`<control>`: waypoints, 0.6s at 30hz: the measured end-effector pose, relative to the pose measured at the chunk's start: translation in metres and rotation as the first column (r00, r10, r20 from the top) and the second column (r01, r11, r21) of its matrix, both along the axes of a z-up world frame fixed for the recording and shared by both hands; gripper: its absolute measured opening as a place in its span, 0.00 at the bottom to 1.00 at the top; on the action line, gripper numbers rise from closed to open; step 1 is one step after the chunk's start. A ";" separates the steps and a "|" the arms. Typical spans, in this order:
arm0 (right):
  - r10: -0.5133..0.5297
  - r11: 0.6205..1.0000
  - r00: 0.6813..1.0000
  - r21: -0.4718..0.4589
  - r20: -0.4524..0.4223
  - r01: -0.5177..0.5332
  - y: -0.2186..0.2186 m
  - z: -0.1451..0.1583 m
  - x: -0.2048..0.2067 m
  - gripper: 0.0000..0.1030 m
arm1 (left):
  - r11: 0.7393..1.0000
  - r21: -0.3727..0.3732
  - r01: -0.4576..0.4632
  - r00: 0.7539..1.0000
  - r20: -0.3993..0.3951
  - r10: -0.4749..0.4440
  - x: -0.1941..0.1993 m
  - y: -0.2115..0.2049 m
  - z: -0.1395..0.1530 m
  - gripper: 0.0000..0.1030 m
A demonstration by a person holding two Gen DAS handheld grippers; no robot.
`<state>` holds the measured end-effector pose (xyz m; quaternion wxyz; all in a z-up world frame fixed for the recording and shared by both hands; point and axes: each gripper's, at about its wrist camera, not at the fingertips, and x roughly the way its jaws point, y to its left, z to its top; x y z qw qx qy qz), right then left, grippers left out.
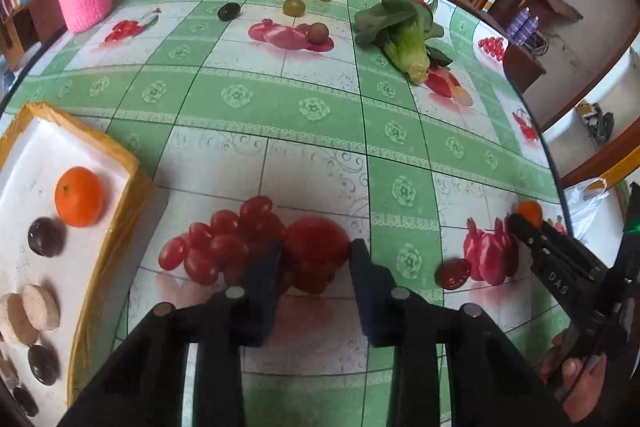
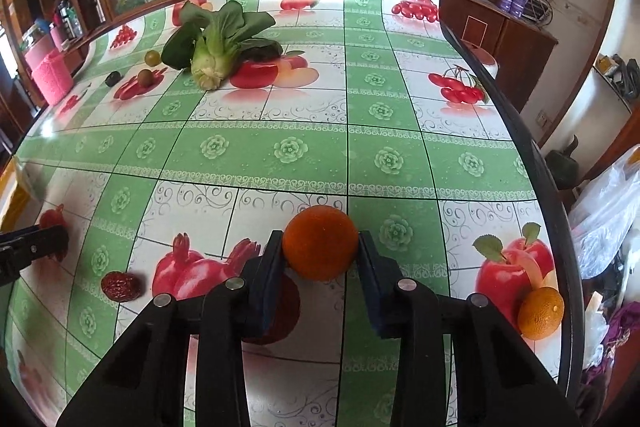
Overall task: Organize fruits
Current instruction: 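Grasp an orange with the right tool while the left tool grasps a red tomato, then carry the orange and red tomato into the white tray and open both tools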
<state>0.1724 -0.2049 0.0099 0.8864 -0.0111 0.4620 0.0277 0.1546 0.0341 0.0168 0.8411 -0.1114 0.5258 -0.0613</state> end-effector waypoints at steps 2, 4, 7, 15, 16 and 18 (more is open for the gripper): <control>-0.001 1.000 1.000 0.006 -0.002 0.001 0.000 0.001 -0.003 0.34 | 1.000 -0.009 0.006 1.000 -0.001 -0.006 -0.004 0.001 0.000 0.34; -0.003 1.000 1.000 0.007 0.000 0.003 0.000 0.003 -0.007 0.34 | 1.000 0.009 0.019 1.000 0.011 -0.020 -0.011 0.000 0.002 0.34; -0.010 1.000 1.000 0.023 0.004 0.010 0.000 0.008 -0.016 0.34 | 0.999 0.006 0.036 0.999 0.009 -0.036 -0.023 0.001 0.005 0.34; 0.012 0.997 1.000 0.081 0.026 -0.014 0.002 0.031 -0.060 0.34 | 0.992 0.088 0.089 0.995 0.045 -0.093 -0.071 -0.010 0.019 0.35; 0.022 0.996 0.999 0.081 0.027 -0.024 0.004 0.034 -0.067 0.34 | 0.992 0.093 0.091 0.994 0.047 -0.095 -0.077 -0.011 0.020 0.35; 0.037 0.997 0.999 0.070 0.025 -0.039 0.009 0.036 -0.078 0.34 | 0.991 0.102 0.089 0.994 0.050 -0.095 -0.088 -0.011 0.022 0.35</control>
